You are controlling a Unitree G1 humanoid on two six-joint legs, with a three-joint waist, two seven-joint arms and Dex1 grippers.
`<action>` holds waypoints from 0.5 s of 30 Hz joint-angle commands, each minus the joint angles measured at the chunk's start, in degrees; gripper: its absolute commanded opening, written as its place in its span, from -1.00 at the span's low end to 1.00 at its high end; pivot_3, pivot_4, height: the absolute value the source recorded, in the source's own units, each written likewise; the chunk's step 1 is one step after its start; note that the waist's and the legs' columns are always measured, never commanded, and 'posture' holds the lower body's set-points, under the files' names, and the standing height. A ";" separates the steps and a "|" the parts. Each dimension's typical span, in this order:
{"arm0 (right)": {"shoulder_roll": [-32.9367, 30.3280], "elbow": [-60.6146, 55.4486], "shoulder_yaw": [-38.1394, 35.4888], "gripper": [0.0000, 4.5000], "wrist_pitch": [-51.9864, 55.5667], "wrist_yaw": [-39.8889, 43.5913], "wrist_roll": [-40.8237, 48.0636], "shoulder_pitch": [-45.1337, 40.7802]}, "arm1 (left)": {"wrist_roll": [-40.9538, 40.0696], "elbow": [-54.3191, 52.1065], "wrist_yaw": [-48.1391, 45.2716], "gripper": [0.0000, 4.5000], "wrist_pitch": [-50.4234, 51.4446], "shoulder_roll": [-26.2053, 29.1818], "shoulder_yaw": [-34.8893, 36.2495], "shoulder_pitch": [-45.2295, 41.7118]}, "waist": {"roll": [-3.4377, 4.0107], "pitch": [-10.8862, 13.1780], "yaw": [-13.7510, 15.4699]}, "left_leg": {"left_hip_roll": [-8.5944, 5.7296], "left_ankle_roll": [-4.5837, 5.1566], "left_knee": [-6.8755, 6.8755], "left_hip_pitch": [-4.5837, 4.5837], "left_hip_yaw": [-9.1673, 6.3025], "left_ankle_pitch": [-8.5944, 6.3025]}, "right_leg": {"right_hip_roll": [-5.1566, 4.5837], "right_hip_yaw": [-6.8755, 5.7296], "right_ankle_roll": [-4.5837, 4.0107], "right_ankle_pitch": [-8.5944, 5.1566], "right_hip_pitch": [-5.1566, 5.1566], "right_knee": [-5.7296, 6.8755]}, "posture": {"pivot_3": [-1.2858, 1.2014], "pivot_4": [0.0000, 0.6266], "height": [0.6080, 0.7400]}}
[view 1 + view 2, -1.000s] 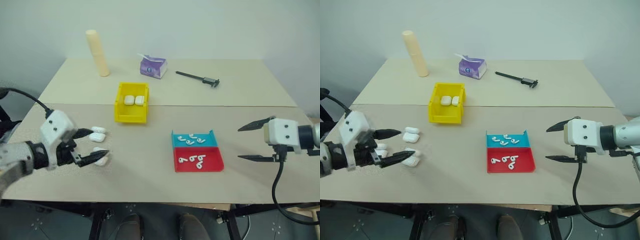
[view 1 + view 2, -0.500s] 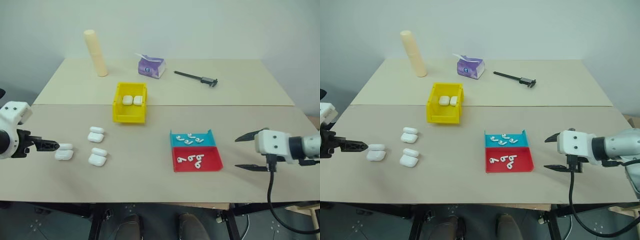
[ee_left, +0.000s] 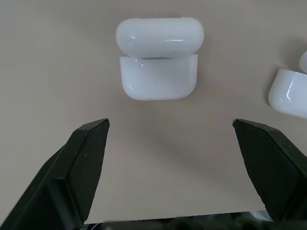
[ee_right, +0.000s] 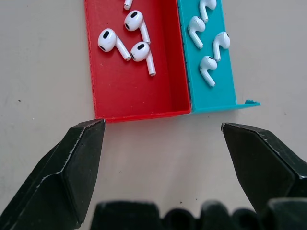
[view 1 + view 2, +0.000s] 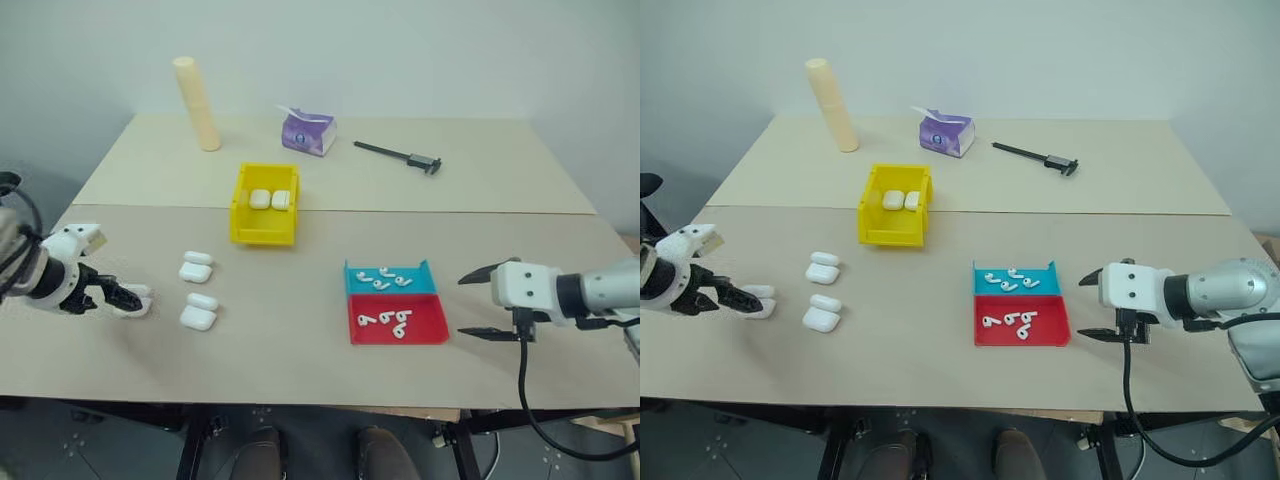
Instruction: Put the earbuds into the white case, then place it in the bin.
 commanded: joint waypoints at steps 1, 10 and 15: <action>-0.52 -2.53 -2.75 0.98 0.85 -1.19 0.51 1.61 | 6.76 7.91 -4.97 1.00 -2.95 -1.46 -3.77 -5.85 | -0.01 0.00 0.29 | -0.01 0.00 0.01 -0.02 0.00 0.00 | 0.00 -0.02 0.00 0.00 -0.01 0.00 | 0.03 -0.52 1.00; -0.71 -4.62 -3.96 0.98 2.36 -2.89 0.49 4.17 | 18.06 21.07 -20.15 1.00 -9.93 -7.07 -13.68 -11.48 | -0.02 0.01 0.20 | -0.01 0.01 0.05 -0.08 -0.04 0.00 | 0.00 -0.03 0.03 -0.02 -0.02 0.00 | 0.03 -0.52 1.00; -0.89 -5.32 -3.84 0.98 2.96 -3.59 -0.16 4.61 | 22.71 24.90 -23.26 1.00 -12.21 -10.25 -14.17 -10.84 | -0.06 0.02 0.21 | 0.00 0.01 0.05 -0.16 -0.09 0.00 | 0.00 -0.04 0.04 -0.02 -0.06 -0.02 | 0.03 -0.52 1.00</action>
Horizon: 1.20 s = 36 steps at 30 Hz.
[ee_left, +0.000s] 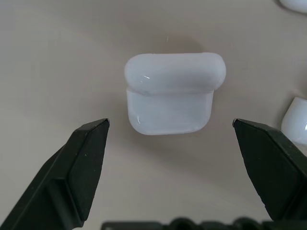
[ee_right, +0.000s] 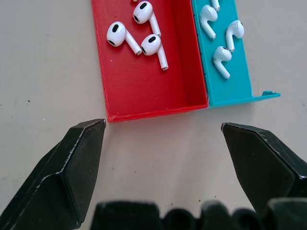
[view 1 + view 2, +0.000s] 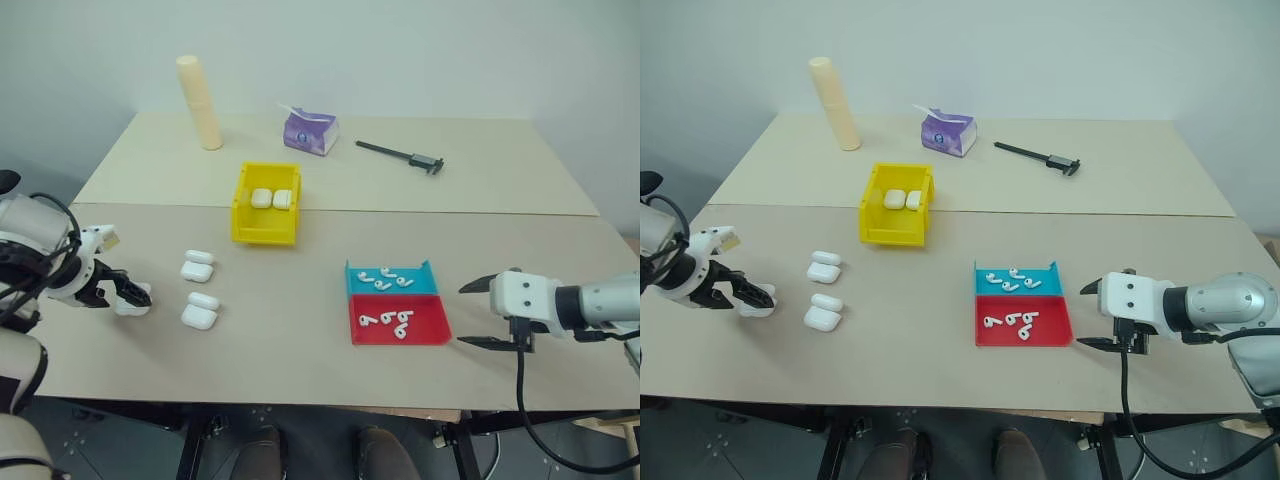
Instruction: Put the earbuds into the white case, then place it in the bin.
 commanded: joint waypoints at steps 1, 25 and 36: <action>-0.94 -1.96 -2.38 0.98 0.54 -0.83 -0.06 0.26 | 3.84 3.21 -2.02 1.00 -1.54 -1.02 0.67 -0.96 | -0.02 0.01 -0.01 | 0.00 0.00 0.00 -0.01 -0.01 0.00 | 0.00 0.00 0.00 0.00 0.00 -0.01 | 0.03 -0.52 1.00; -2.37 -1.57 -2.23 1.00 1.97 -0.74 -0.74 -1.02 | 13.15 -0.91 -3.67 0.22 -7.02 -2.75 7.98 5.19 | -0.04 0.00 -0.36 | -0.01 0.01 0.02 0.04 -0.06 0.00 | -0.02 -0.01 0.02 -0.01 0.04 0.04 | 0.03 -0.52 1.00; -8.00 -3.12 -5.95 1.00 4.29 6.24 5.18 -4.96 | 5.81 -39.69 3.88 0.22 -12.64 7.55 38.19 26.50 | -0.13 0.06 -0.86 | 0.02 0.01 0.01 0.06 -0.20 0.00 | -0.07 0.03 0.02 -0.01 0.02 0.05 | 0.03 -0.52 1.00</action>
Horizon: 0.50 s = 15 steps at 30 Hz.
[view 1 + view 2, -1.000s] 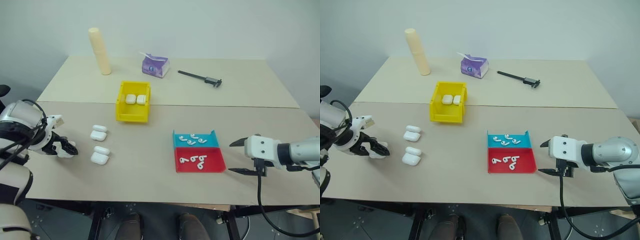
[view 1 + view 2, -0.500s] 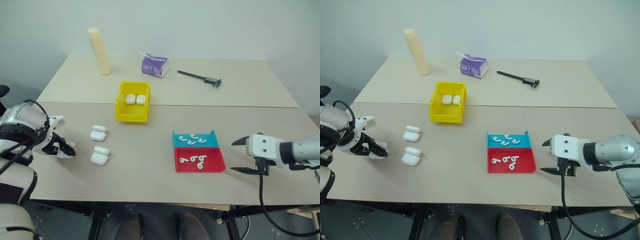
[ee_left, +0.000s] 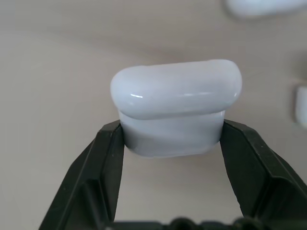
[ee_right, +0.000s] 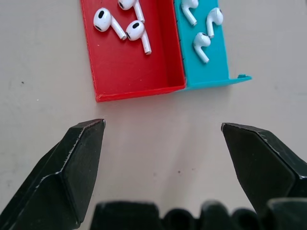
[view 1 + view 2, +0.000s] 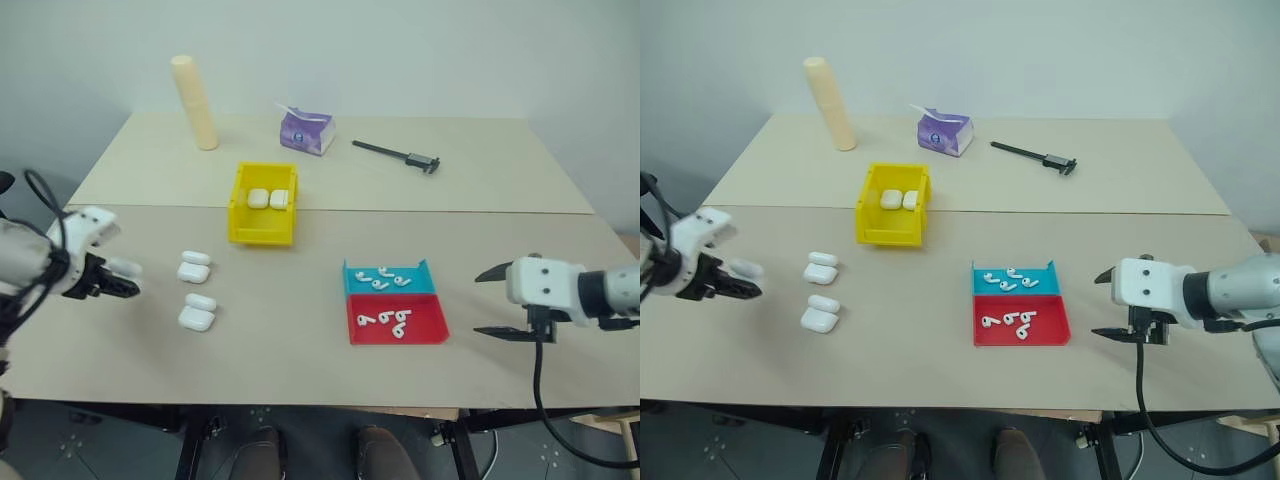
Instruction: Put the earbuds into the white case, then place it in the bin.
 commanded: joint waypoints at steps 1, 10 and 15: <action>-2.77 -1.36 -1.96 1.00 1.09 3.33 2.95 -3.59 | -2.54 -9.11 3.10 0.22 -4.23 0.38 11.60 5.68 | 0.02 -0.01 -0.09 | 0.00 0.00 -0.01 0.06 -0.04 0.00 | -0.02 0.03 0.00 0.00 0.03 0.03 | 0.03 -0.52 1.00; -2.70 -4.24 11.44 1.00 -0.22 11.56 -0.57 -18.13 | -12.09 -24.93 -2.43 0.22 -49.24 -20.44 30.34 24.47 | 0.23 -0.13 -0.18 | 0.01 0.00 -0.02 0.12 0.17 0.00 | -0.05 0.05 -0.04 0.00 0.05 0.04 | 0.03 -0.52 1.00; 0.00 -6.12 19.16 1.00 0.65 17.24 -2.49 -26.56 | -16.07 -21.31 -7.65 0.22 -68.54 -31.49 27.66 24.52 | 0.25 -0.15 -0.16 | 0.01 0.00 0.00 0.14 0.28 0.00 | -0.04 0.03 -0.05 0.01 0.09 0.04 | 0.03 -0.52 1.00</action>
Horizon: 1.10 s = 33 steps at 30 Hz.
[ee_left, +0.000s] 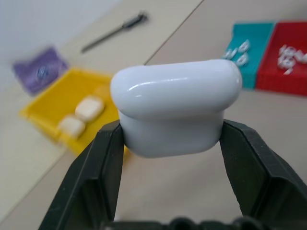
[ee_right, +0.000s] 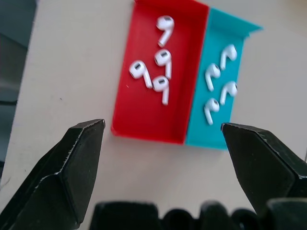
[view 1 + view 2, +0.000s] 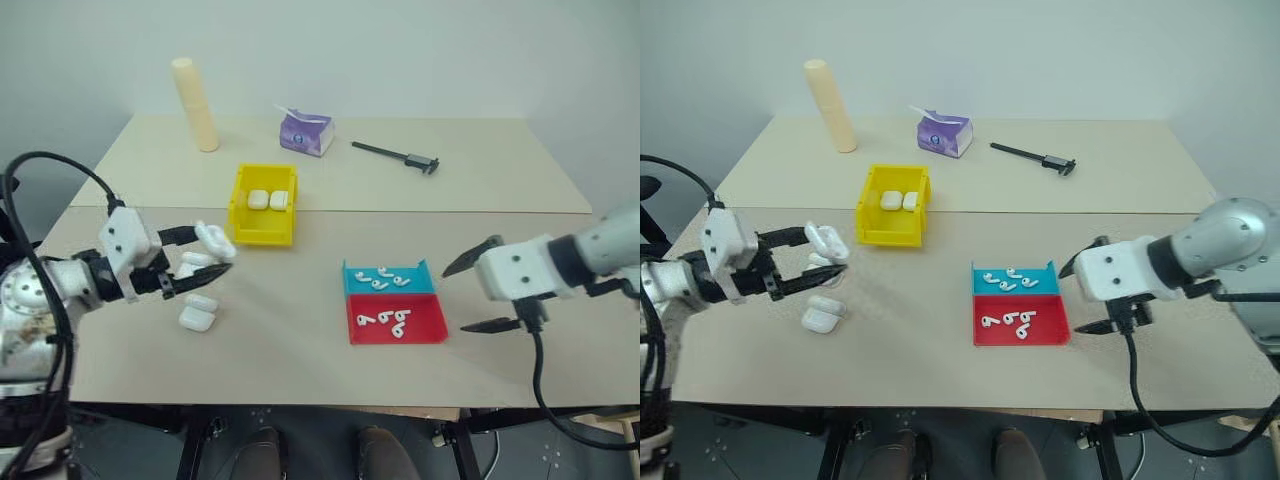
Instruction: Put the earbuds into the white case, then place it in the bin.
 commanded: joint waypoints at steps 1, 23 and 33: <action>0.87 -1.26 3.40 1.00 -0.23 4.58 -1.96 -5.15 | -2.44 1.74 -1.83 0.22 -12.35 -4.76 -0.84 -0.67 | 0.02 -0.01 0.00 | 0.00 0.00 0.00 0.01 0.00 0.00 | 0.01 0.01 0.00 0.00 0.02 0.01 | 0.03 -0.52 1.00; 15.00 5.86 27.76 -0.13 -12.44 5.46 -20.90 -17.35 | -4.27 4.61 -5.01 0.22 -18.98 -11.50 -11.90 7.37 | 0.03 -0.03 -0.15 | 0.04 0.02 0.02 0.03 -0.01 0.00 | 0.06 -0.02 -0.01 0.00 -0.03 0.10 | 0.03 -0.52 1.00; 18.92 9.37 29.75 -0.13 -16.82 5.12 -27.81 -15.60 | -4.19 3.24 -2.51 0.22 -17.82 -10.55 -13.07 7.18 | 0.03 -0.03 -0.21 | 0.05 0.02 0.02 0.04 0.00 -0.01 | 0.08 -0.02 -0.01 -0.01 -0.03 0.11 | 0.03 -0.52 1.00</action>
